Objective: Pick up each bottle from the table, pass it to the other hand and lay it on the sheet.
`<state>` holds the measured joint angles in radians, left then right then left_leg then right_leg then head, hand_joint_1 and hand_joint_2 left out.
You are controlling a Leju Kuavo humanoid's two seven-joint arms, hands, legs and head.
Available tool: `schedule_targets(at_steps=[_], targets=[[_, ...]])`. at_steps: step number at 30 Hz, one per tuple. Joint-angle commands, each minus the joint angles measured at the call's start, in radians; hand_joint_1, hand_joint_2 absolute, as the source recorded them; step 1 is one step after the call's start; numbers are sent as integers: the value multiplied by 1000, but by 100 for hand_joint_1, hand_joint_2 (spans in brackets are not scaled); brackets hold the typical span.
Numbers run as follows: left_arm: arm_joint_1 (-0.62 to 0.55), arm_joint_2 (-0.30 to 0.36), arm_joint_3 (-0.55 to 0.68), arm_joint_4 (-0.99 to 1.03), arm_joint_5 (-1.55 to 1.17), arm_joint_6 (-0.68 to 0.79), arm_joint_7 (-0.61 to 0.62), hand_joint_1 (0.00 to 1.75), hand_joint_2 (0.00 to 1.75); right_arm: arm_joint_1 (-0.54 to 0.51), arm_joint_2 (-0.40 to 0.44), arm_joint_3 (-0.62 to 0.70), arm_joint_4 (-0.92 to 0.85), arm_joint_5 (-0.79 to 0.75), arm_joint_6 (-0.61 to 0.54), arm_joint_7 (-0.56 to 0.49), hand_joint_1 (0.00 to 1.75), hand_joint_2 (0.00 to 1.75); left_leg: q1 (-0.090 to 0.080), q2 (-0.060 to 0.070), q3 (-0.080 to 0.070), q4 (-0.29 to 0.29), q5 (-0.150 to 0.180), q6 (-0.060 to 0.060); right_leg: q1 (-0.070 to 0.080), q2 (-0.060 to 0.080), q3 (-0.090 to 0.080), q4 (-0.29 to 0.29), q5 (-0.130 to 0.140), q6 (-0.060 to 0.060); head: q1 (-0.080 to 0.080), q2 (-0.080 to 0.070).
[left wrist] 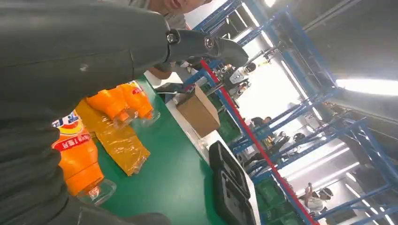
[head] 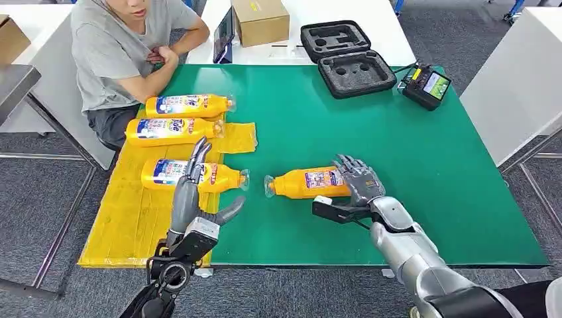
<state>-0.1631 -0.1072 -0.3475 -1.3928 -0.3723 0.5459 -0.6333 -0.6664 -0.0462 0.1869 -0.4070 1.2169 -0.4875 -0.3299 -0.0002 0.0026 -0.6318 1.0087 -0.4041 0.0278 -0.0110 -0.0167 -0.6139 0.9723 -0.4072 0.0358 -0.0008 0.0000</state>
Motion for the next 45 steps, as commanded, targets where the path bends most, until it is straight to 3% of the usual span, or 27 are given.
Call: schedule_targets(at_steps=[1,4,5,16,22,32,36,41,45], targets=[[-25,-12,0,51,2,-7,7,0,175,-35,-21,-33,101,-29,87,5,28,175,1,-2,4,-1,-1,-1,0,-1,4,-1,-1,-1,0,0],[-25,-12,0,51,2,-8,7,0,175,-34,-22,-33,101,-29,87,4,28,175,1,-2,5,0,-1,-1,0,-1,5,-1,-2,-1,0,0],[-26,-12,1,52,1,-10,8,0,175,-36,-22,-32,104,-29,104,4,175,175,0,-1,4,-1,-1,-1,0,-1,4,-1,-1,-1,0,0],[-42,-9,3,64,0,-15,12,0,175,-47,-23,-44,104,-46,150,-14,175,175,1,-1,4,0,-1,-1,1,-1,4,-1,-1,-1,0,0],[-29,-11,3,35,-2,-11,12,0,175,-40,-22,-102,98,-126,215,-88,175,175,1,-2,7,0,-2,-2,1,-1,7,-1,-2,-1,0,0],[-25,-11,2,32,-3,-10,12,0,175,-38,-23,-103,96,-128,216,-90,175,175,1,-1,7,-1,-2,-2,1,0,7,-1,-2,-1,0,0],[-9,-20,18,18,-1,11,-6,0,175,-30,-13,-224,92,-294,315,-211,175,175,1,-1,5,-1,-1,-1,1,0,5,-1,-1,-1,0,0],[-5,-30,35,13,79,54,-43,0,175,8,22,-317,17,-464,317,-368,175,175,1,1,7,-1,-2,-2,1,2,7,-1,-2,-2,0,0],[9,-29,30,55,178,75,-65,0,175,173,28,-161,-258,-770,254,-368,175,175,1,0,5,-2,-1,-2,1,1,5,-2,-1,-1,0,0]])
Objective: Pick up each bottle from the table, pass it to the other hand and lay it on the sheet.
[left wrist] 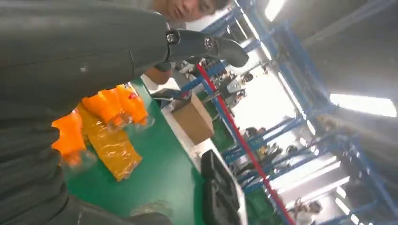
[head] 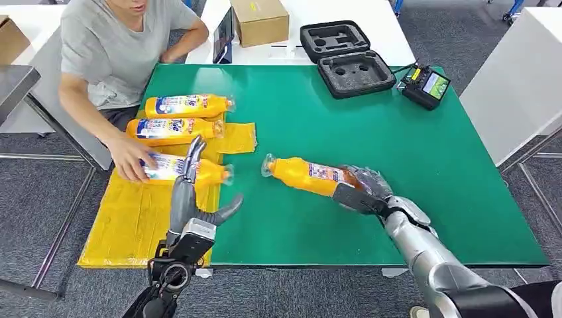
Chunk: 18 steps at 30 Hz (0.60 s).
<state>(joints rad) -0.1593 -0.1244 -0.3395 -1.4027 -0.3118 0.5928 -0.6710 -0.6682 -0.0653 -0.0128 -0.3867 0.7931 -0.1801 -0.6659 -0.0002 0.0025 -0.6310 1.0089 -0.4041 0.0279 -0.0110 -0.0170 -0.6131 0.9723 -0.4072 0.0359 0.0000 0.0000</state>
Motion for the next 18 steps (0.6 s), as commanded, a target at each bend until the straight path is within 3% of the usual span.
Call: schedule_targets(at_steps=[1,6,13,18], targets=[[5,-14,19,70,131,21,-27,0,175,209,48,50,-339,-390,-67,-32,175,175,1,0,7,-2,-3,-2,1,1,7,-2,-2,-2,0,0],[-2,-27,4,122,181,-25,-24,0,175,294,43,84,-463,-480,-102,-32,175,175,1,-1,7,-1,-3,-2,1,0,7,-1,-4,-2,0,0],[-12,-31,-4,145,196,-49,-25,0,175,307,40,77,-479,-489,-119,-32,175,175,1,0,1,-1,-2,-1,0,1,2,0,-2,-1,0,0],[-18,-47,-32,175,255,-131,0,0,175,361,40,70,-597,-529,-138,-32,175,175,0,-2,2,-1,-2,-1,0,-1,2,-1,-3,-1,0,0]])
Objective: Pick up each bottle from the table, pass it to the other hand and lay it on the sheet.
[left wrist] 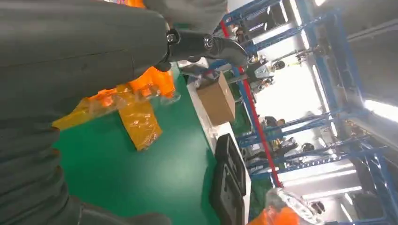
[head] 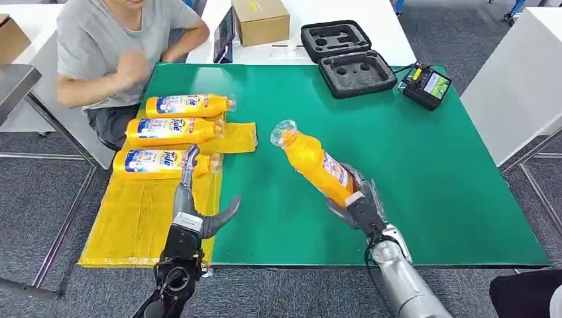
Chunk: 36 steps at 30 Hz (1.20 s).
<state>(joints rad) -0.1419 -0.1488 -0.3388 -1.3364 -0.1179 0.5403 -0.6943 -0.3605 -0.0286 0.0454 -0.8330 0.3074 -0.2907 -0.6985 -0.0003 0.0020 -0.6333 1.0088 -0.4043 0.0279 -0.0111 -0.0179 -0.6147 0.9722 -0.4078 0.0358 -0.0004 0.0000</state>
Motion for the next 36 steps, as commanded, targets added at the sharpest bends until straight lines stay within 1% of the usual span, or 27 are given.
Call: schedule_targets(at_steps=[1,2,3,4,5,6,7,9,10,11,12,14,15,17,18,20,22,23,25,27,29,30,31,32,34,35,36], targets=[[-36,-27,-37,115,88,-105,34,0,175,62,5,10,-175,-49,-37,0,175,175,1,-1,5,-1,-2,-2,0,0,5,0,-3,-1,0,0],[-38,-29,-46,122,108,-131,39,0,175,67,7,13,-190,-53,-39,0,175,175,0,0,3,0,-2,-1,0,1,3,0,-2,-1,0,0],[-45,-33,-51,130,135,-158,42,0,175,72,10,21,-206,-53,-47,0,175,175,0,0,7,0,-3,-2,0,1,7,0,-3,-2,0,0],[-54,-35,-54,140,161,-177,45,0,175,73,14,35,-214,-51,-57,0,175,175,0,0,4,0,-2,-1,0,1,4,0,-2,-1,0,0],[-61,-40,-51,147,188,-197,56,0,175,72,22,43,-226,-60,-51,0,175,175,0,0,7,0,-3,-2,0,2,6,0,-3,-2,0,0],[-75,-43,-54,163,205,-214,65,0,175,72,32,57,-235,-70,-47,0,175,175,0,0,4,0,-2,-1,0,1,3,0,-1,-1,0,0],[-88,-47,-59,181,216,-228,73,0,175,71,45,70,-240,-81,-47,0,175,175,1,1,6,0,-3,-2,1,2,5,0,-2,-2,0,0],[-103,-51,-71,205,230,-253,88,0,175,70,63,84,-234,-90,-46,0,175,175,1,1,3,0,-1,-1,0,2,3,0,-1,-1,0,0],[-109,-54,-80,214,230,-262,93,0,175,72,69,87,-231,-90,-49,0,175,175,1,2,6,0,-3,-2,1,3,5,0,-2,-2,0,0],[-114,-55,-84,223,230,-264,93,0,175,74,71,92,-230,-91,-49,0,175,175,0,1,4,-1,-1,-1,0,2,3,0,-1,-1,0,0],[-118,-57,-89,232,230,-268,95,0,175,75,72,95,-230,-93,-48,0,175,175,1,1,6,0,-2,-2,1,3,5,0,-2,-2,0,0],[-126,-60,-105,256,228,-281,103,0,175,78,72,103,-232,-99,-42,0,175,175,1,0,3,-1,-1,-1,1,1,3,-1,-1,-1,0,0],[-126,-60,-105,256,228,-281,103,0,175,78,72,103,-232,-99,-42,0,175,175,1,0,5,-1,-2,-2,1,1,5,-1,-2,-2,0,0],[-126,-60,-105,256,228,-281,103,0,175,78,72,103,-232,-99,-42,0,175,175,0,1,3,-1,-1,-1,0,2,3,-1,-1,-1,0,0],[-126,-60,-105,256,228,-281,103,0,175,78,72,103,-232,-99,-42,0,175,175,1,2,6,-1,-2,-2,1,3,5,-1,-2,-1,0,0],[-126,-60,-105,256,228,-281,103,0,175,78,72,103,-232,-99,-42,0,175,175,0,0,3,-1,-1,-1,0,1,2,0,-1,-1,0,0],[-132,-62,-114,276,227,-287,105,0,175,80,70,113,-233,-98,-46,0,175,175,1,1,9,0,-4,-2,1,3,8,0,-3,-2,0,0],[-135,-66,-120,285,232,-298,115,0,175,78,74,117,-225,-96,-46,0,175,175,1,0,5,-1,-2,-2,0,1,5,0,-2,-1,0,0],[-149,-73,-133,307,235,-310,119,0,175,71,85,125,-205,-99,-42,0,175,175,0,1,3,-1,-1,-1,0,2,3,-1,-1,-1,0,0],[-169,-81,-150,334,240,-320,121,0,175,60,96,138,-174,-97,-46,0,175,175,1,2,7,-1,-3,-2,1,3,6,0,-2,-2,0,0],[-188,-91,-162,354,252,-325,121,0,175,46,107,151,-135,-107,-46,0,175,175,1,2,6,0,-2,-2,1,3,6,0,-2,-2,0,0],[-188,-91,-162,354,252,-325,121,0,175,46,107,151,-135,-107,-46,0,175,175,1,2,8,0,-4,-2,1,4,8,0,-2,-2,0,0],[-196,-98,-169,353,255,-327,123,0,175,37,118,156,-103,-105,-52,0,175,175,0,1,3,-1,-1,-1,0,2,2,0,0,-1,0,0],[-200,-99,-180,345,259,-335,123,0,175,37,118,164,-84,-103,-65,0,175,175,1,2,6,0,-2,-2,1,3,5,0,-1,-2,0,0],[-199,-97,-187,322,269,-344,127,0,175,43,116,173,-74,-105,-70,0,175,175,1,1,4,-1,-1,-1,1,2,3,-1,-1,-1,0,0],[-199,-95,-188,311,275,-347,128,0,175,44,117,177,-65,-109,-67,0,175,175,1,1,6,-1,-2,-2,1,2,6,-1,-2,-1,0,0],[-198,-92,-189,301,283,-350,130,0,175,45,117,183,-58,-110,-67,0,175,175,1,1,5,-1,-2,-1,1,3,5,-1,-1,-1,0,0]])
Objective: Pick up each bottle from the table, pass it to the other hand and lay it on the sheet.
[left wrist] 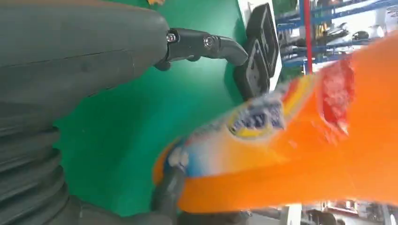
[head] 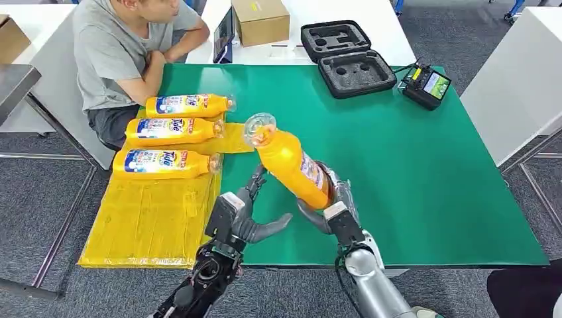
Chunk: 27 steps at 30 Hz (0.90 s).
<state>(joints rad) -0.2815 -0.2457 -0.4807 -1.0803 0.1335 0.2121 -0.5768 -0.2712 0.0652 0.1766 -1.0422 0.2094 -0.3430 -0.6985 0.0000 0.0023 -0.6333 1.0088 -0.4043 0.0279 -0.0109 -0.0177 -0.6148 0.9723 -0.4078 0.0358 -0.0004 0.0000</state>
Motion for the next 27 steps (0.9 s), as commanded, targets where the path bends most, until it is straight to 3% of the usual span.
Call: schedule_targets(at_steps=[1,27], targets=[[-56,4,-43,35,43,-22,10,0,175,-46,26,57,165,-15,-9,0,175,175,0,1,4,-1,-2,-1,0,2,4,-1,-1,-1,0,0],[-63,32,-45,-34,84,-43,5,0,175,-73,41,106,218,-20,-7,0,175,175,1,2,5,0,-2,-2,0,3,5,0,-1,-2,0,0]])
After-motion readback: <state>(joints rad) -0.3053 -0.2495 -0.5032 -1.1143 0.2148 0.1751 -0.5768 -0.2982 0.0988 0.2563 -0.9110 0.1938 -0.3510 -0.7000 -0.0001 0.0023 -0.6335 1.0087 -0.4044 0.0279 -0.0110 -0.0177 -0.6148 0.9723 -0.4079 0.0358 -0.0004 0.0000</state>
